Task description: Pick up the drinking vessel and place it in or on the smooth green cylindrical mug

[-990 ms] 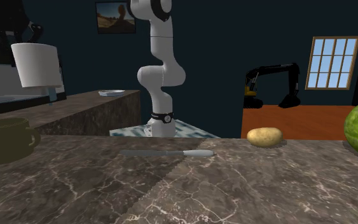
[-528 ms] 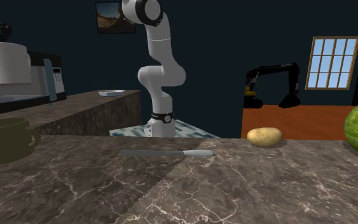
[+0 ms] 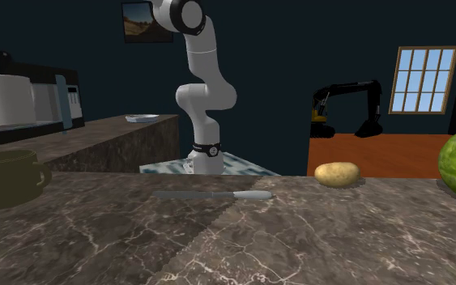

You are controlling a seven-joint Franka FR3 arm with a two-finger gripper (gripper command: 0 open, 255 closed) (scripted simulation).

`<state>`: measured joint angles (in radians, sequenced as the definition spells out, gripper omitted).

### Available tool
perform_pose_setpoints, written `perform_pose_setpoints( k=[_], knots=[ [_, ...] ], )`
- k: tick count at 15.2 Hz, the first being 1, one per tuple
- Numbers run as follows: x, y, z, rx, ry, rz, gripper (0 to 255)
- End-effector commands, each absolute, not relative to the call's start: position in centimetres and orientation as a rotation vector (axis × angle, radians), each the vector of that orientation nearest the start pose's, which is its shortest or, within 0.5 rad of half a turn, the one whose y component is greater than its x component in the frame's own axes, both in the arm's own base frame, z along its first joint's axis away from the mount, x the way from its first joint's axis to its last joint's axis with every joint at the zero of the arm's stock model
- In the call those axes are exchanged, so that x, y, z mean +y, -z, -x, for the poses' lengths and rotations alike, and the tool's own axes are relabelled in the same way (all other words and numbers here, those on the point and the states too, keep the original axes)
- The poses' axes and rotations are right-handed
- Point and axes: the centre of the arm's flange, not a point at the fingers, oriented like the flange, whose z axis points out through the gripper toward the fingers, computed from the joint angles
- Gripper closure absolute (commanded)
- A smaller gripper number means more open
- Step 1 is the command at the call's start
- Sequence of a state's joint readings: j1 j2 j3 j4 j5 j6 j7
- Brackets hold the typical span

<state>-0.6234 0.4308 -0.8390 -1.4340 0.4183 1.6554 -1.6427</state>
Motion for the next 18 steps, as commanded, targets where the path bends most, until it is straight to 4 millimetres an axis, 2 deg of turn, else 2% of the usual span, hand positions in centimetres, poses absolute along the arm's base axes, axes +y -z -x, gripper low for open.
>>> perform_pose_setpoints(
  k=[1,9,17,18],
  knots=[
    [-62.1,-49.3,-19.7,-0.255,0.149,3.058,255],
    [-62.1,-45.1,-19.7,-0.255,0.149,3.058,255],
    [-62.1,-44.8,-19.7,-0.255,0.149,3.058,255],
    [-62.1,-44.8,-19.7,-0.255,0.149,3.058,0]
  ],
)
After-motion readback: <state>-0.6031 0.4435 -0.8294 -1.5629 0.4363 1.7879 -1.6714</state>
